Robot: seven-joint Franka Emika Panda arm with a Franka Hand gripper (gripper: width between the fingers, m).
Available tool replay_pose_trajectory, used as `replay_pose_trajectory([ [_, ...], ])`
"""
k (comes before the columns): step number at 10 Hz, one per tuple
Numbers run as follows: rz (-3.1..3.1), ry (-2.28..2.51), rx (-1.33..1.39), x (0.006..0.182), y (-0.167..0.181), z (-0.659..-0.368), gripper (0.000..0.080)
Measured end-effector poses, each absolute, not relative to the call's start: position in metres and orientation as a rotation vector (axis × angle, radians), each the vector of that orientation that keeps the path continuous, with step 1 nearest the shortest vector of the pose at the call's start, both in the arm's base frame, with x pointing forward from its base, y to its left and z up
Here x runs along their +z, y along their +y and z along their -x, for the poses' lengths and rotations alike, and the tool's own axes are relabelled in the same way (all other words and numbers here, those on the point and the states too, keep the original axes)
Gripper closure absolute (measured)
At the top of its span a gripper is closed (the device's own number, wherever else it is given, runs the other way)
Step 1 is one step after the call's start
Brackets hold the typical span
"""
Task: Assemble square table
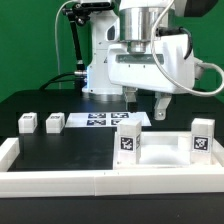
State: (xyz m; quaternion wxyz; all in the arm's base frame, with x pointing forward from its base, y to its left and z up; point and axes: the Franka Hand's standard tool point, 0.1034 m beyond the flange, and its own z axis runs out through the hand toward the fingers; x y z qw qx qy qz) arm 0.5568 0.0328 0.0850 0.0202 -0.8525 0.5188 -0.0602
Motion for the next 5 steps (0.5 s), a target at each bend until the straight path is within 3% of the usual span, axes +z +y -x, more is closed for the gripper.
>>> replay_pose_trajectory([
  [5, 2.491, 1.863, -0.139, 0.080, 0.043, -0.534, 0.0151],
])
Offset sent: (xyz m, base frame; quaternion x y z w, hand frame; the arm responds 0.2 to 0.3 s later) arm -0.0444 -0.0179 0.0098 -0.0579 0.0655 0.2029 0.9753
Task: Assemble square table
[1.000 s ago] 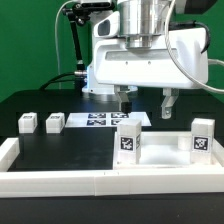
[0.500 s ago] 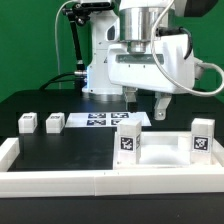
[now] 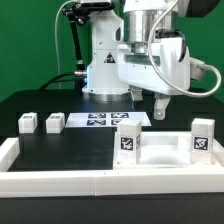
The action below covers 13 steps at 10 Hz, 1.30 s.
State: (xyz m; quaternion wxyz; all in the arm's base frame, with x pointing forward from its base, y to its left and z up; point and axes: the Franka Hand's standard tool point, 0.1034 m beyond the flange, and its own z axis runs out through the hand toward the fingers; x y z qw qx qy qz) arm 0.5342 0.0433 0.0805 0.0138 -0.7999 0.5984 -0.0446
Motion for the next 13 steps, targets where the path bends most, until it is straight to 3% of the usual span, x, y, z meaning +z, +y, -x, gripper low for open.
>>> replay_pose_trajectory([
  [3, 2.386, 1.992, -0.171, 0.058, 0.048, -0.514, 0.0151],
  [8, 2.405, 1.974, -0.161, 0.057, 0.050, -0.514, 0.0151],
  [11, 2.348, 2.057, -0.143, 0.035, 0.058, -0.488, 0.0151],
  [13, 2.326, 2.077, -0.165, 0.027, 0.057, -0.485, 0.0151],
])
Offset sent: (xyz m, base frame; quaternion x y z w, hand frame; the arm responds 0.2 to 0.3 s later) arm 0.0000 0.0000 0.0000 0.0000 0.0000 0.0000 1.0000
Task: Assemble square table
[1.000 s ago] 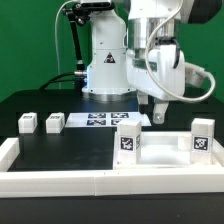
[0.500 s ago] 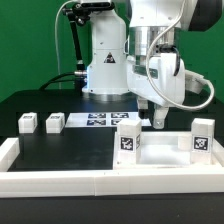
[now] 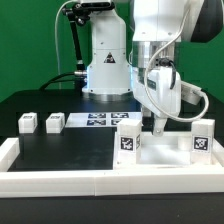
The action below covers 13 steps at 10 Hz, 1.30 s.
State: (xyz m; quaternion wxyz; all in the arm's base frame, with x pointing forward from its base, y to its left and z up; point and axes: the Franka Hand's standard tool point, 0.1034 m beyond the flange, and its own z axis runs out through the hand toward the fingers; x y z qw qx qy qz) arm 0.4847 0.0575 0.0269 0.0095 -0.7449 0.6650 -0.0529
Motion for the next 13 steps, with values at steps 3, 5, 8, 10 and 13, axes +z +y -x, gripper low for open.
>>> replay_pose_trajectory([
  [3, 2.337, 2.082, -0.186, 0.017, 0.053, -0.483, 0.0151],
  [5, 2.345, 2.070, -0.180, 0.020, 0.051, -0.488, 0.0267],
  [8, 2.387, 2.032, -0.185, 0.019, 0.039, -0.491, 0.0403],
  [10, 2.388, 2.043, -0.175, 0.017, 0.038, -0.487, 0.0728],
  [13, 2.382, 2.051, -0.175, 0.017, 0.036, -0.487, 0.0728],
])
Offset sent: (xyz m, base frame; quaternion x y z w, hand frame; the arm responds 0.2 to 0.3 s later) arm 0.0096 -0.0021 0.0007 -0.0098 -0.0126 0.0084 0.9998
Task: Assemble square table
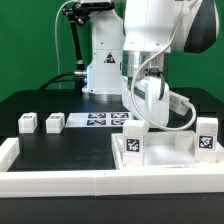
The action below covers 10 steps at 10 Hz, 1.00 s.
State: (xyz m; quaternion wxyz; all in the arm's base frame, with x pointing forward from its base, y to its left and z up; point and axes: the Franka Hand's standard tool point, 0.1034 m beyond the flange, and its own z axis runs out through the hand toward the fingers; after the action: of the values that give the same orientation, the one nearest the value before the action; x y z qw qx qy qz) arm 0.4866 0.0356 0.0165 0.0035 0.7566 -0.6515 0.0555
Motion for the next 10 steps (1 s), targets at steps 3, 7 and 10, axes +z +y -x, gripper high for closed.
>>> replay_pose_trajectory([
  [3, -2.380, -2.031, 0.166, 0.017, 0.035, -0.486, 0.0728],
  [7, -2.481, -1.835, 0.089, 0.020, 0.012, -0.481, 0.0728],
  [10, -2.522, -1.761, 0.050, 0.020, -0.002, -0.479, 0.0729],
])
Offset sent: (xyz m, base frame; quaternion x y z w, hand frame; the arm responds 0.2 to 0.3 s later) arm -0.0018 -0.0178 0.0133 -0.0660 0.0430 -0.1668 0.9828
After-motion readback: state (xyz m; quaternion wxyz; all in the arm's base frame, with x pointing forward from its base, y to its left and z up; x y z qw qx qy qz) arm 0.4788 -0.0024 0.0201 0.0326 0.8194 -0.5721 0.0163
